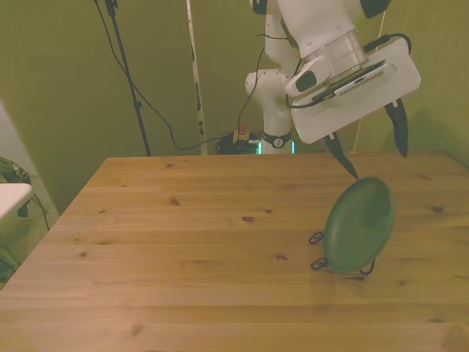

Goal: Unload the plate

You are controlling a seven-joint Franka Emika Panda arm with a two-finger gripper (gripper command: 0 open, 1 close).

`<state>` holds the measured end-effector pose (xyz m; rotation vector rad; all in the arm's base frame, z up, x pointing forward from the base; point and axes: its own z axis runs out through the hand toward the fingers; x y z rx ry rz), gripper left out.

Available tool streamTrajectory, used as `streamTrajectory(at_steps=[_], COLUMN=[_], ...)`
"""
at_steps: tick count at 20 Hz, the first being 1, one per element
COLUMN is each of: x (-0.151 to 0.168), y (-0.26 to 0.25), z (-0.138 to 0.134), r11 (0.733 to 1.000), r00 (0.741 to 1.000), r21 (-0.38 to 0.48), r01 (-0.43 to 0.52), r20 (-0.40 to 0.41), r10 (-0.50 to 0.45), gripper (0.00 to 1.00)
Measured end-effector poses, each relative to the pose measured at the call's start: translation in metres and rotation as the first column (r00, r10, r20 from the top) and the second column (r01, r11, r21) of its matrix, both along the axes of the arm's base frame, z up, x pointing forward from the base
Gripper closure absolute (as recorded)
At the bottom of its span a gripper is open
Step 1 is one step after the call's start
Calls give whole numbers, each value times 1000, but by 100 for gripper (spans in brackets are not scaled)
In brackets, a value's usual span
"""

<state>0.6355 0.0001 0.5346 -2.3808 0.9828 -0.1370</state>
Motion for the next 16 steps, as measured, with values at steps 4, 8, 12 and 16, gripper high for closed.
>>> streamTrajectory(at_steps=[4, 8, 12, 16], x=[8, 16, 20, 25], y=[1, 8, 16, 21], z=[-13, -24, -30, -32], r11=[999, 999, 998, 998], r00=[1000, 999, 998, 998], r21=[33, 39, 43, 45], r01=[-15, -26, -38, -46], r20=[-24, -39, -46, -45], r10=[16, 27, 40, 48], gripper=[0, 0, 100, 100])
